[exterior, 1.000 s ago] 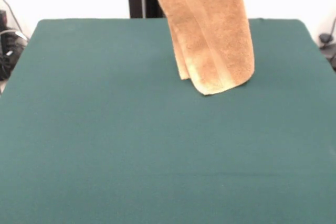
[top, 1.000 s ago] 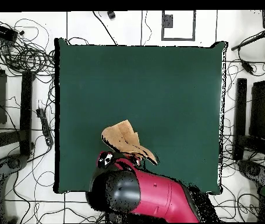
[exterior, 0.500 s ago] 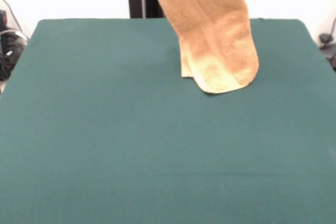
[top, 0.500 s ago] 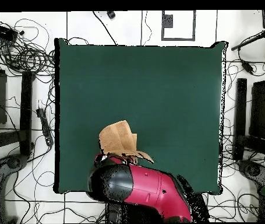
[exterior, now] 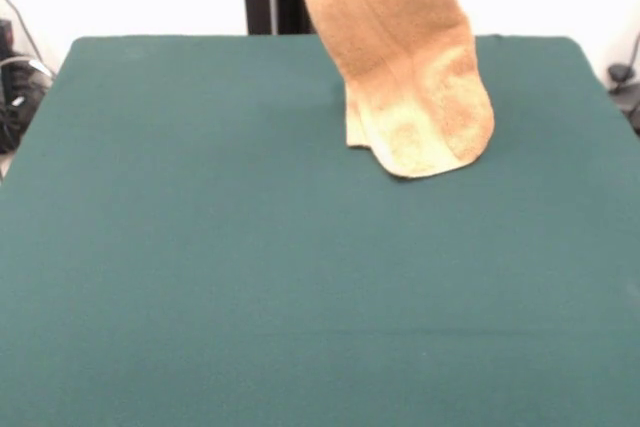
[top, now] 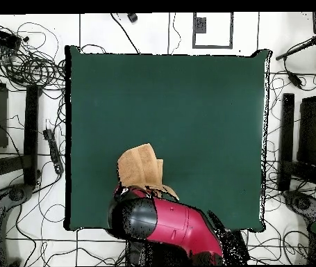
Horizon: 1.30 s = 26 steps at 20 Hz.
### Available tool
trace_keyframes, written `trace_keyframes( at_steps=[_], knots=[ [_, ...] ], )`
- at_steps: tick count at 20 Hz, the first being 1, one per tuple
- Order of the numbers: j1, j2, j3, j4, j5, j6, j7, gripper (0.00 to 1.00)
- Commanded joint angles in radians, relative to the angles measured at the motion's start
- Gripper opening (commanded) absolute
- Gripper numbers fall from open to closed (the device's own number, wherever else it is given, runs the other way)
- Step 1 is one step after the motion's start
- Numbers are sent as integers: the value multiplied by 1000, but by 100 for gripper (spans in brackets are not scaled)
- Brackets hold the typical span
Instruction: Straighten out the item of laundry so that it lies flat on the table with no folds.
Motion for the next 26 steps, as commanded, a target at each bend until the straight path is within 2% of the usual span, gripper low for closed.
trace_keyframes(
  at_steps=[1,8,13,26],
  knots=[
    [33,70,19,66,34,-89,226,0],
    [18,103,13,60,16,-111,201,0],
    [-7,70,10,74,7,-76,163,0],
    [-69,58,34,94,-8,-91,120,0]
  ],
)
